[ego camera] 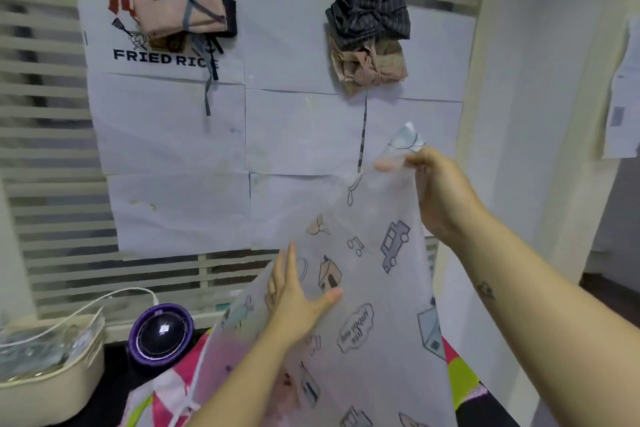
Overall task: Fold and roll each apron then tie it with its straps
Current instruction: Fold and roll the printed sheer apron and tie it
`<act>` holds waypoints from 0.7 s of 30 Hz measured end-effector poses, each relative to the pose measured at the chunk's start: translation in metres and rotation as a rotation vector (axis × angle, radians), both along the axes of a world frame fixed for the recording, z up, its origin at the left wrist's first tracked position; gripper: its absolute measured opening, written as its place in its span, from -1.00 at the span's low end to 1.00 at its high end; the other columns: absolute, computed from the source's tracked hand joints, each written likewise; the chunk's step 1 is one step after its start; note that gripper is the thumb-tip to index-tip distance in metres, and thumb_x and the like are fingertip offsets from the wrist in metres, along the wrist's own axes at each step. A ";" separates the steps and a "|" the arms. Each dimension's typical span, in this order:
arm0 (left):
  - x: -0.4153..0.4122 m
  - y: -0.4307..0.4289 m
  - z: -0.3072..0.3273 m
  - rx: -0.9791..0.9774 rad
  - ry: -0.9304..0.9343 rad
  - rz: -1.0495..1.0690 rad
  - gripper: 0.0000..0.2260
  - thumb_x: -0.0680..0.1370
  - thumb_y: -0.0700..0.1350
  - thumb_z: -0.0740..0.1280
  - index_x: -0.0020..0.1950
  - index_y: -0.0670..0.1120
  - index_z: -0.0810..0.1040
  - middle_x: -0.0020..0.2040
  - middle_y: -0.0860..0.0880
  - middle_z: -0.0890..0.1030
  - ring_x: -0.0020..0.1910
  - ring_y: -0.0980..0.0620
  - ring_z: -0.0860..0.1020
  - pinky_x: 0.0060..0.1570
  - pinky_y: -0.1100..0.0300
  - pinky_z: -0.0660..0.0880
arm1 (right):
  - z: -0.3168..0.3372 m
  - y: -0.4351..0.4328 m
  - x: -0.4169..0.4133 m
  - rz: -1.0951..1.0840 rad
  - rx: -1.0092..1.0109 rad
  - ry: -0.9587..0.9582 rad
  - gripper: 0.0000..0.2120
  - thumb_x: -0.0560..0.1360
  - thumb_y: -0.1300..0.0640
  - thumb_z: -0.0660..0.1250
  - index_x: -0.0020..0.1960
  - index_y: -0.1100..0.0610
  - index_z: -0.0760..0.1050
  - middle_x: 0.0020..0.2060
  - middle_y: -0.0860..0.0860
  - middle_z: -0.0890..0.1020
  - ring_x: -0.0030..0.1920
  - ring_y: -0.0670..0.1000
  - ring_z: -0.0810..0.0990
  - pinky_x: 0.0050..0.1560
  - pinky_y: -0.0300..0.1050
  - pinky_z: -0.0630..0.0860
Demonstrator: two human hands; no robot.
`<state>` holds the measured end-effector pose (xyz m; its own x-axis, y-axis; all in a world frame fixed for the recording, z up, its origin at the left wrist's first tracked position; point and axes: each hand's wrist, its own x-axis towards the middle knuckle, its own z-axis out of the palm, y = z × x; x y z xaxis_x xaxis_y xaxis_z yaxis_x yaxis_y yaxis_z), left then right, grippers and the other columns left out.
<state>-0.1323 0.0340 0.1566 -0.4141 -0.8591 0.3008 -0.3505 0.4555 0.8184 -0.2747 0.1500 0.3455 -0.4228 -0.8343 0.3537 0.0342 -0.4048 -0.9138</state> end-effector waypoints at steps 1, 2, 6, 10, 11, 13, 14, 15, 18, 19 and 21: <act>-0.001 -0.002 0.007 -0.003 0.015 -0.012 0.08 0.19 0.48 0.27 0.49 0.25 -0.31 0.54 0.18 -0.24 0.53 0.04 -0.15 0.49 -0.16 -0.04 | 0.001 0.003 0.003 0.025 0.007 0.025 -0.70 0.47 0.25 0.11 -0.06 0.31 0.61 -0.07 0.22 0.64 -0.05 0.14 0.62 0.10 -0.02 0.52; -0.001 -0.003 0.015 0.006 0.060 -0.041 0.08 0.19 0.49 0.30 0.51 0.23 -0.26 0.54 0.18 -0.19 0.53 0.08 -0.10 0.49 -0.11 -0.02 | 0.003 0.004 0.006 0.048 0.010 0.038 -0.69 0.47 0.25 0.10 -0.09 0.29 0.63 -0.08 0.22 0.65 -0.07 0.14 0.62 0.08 -0.03 0.53; -0.009 0.007 0.048 -0.001 0.167 -0.314 -0.29 0.42 0.21 0.35 0.51 0.10 0.18 0.43 0.18 0.27 0.40 0.20 0.24 0.34 0.25 0.20 | 0.013 0.011 0.014 0.037 0.019 0.097 -0.78 0.32 0.17 0.22 -0.26 0.18 0.64 -0.17 0.16 0.64 -0.10 0.13 0.55 0.01 0.02 0.44; -0.026 0.028 0.051 0.022 0.213 -0.372 -0.50 0.50 0.13 0.37 0.41 0.08 0.40 0.34 0.14 0.47 0.33 0.14 0.43 0.37 0.12 0.33 | 0.018 0.015 0.015 -0.073 0.072 0.167 -0.68 0.15 0.10 0.28 -0.11 0.17 0.52 -0.18 0.15 0.51 -0.12 0.12 0.46 -0.05 0.00 0.32; -0.027 0.034 0.053 0.044 0.246 -0.371 -0.37 0.45 0.23 0.37 0.47 0.10 0.29 0.39 0.16 0.40 0.36 0.16 0.39 0.38 0.11 0.32 | 0.019 0.018 0.016 -0.083 0.079 0.190 -0.60 0.11 0.07 0.31 -0.07 0.16 0.48 -0.16 0.15 0.48 -0.13 0.11 0.44 -0.06 0.00 0.30; -0.026 0.046 0.063 0.071 0.361 -0.423 -0.08 0.27 0.47 0.32 0.54 0.18 0.09 0.44 0.24 0.27 0.40 0.24 0.29 0.37 0.16 0.28 | 0.018 0.021 0.014 -0.098 0.091 0.264 -0.56 0.07 0.02 0.32 -0.07 0.14 0.47 -0.18 0.12 0.45 -0.16 0.10 0.40 -0.09 0.00 0.27; -0.026 0.050 0.073 0.067 0.423 -0.480 -0.04 0.22 0.52 0.29 0.53 0.19 0.09 0.45 0.25 0.27 0.40 0.26 0.29 0.35 0.18 0.29 | 0.018 0.023 0.014 -0.100 0.094 0.303 -0.61 0.10 0.03 0.31 -0.11 0.16 0.46 -0.22 0.12 0.44 -0.18 0.10 0.39 -0.11 -0.01 0.28; -0.024 0.053 0.084 0.050 0.467 -0.532 -0.08 0.24 0.50 0.30 0.51 0.17 0.17 0.43 0.23 0.34 0.38 0.25 0.34 0.32 0.20 0.34 | 0.017 0.024 0.014 -0.097 0.093 0.335 -0.70 0.17 0.06 0.31 -0.16 0.19 0.45 -0.28 0.12 0.44 -0.22 0.10 0.38 -0.15 -0.04 0.29; -0.025 0.058 0.110 0.047 0.474 -0.546 -0.49 0.39 0.34 0.34 0.17 0.02 0.53 0.07 0.08 0.66 0.07 0.12 0.62 0.06 0.16 0.53 | 0.017 0.030 0.014 -0.105 0.090 0.389 -0.91 0.35 0.19 0.25 -0.31 0.18 0.39 -0.43 0.04 0.42 -0.34 0.05 0.36 -0.32 -0.16 0.31; -0.027 0.058 0.112 0.040 0.470 -0.481 -0.53 0.43 0.32 0.33 0.01 -0.07 0.56 -0.07 0.04 0.66 -0.08 0.07 0.62 -0.04 0.11 0.53 | 0.016 0.030 0.012 -0.114 0.094 0.427 -0.88 0.33 0.16 0.24 -0.31 0.21 0.41 -0.42 0.04 0.44 -0.34 0.05 0.37 -0.32 -0.15 0.32; -0.029 0.055 0.113 -0.038 0.399 -0.352 -0.47 0.50 0.30 0.24 -0.17 -0.21 0.49 -0.26 -0.08 0.54 -0.27 0.03 0.49 -0.17 0.11 0.41 | 0.018 0.031 0.007 -0.170 0.140 0.601 -0.71 0.34 0.06 0.25 -0.23 0.31 0.51 -0.34 0.05 0.52 -0.32 0.07 0.43 -0.27 -0.11 0.37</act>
<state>-0.1616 0.0891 0.2692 -0.5228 -0.6741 0.5218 0.1639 0.5212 0.8375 -0.2680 0.1814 0.3632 -0.3151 -0.8287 0.4626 -0.5548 -0.2346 -0.7982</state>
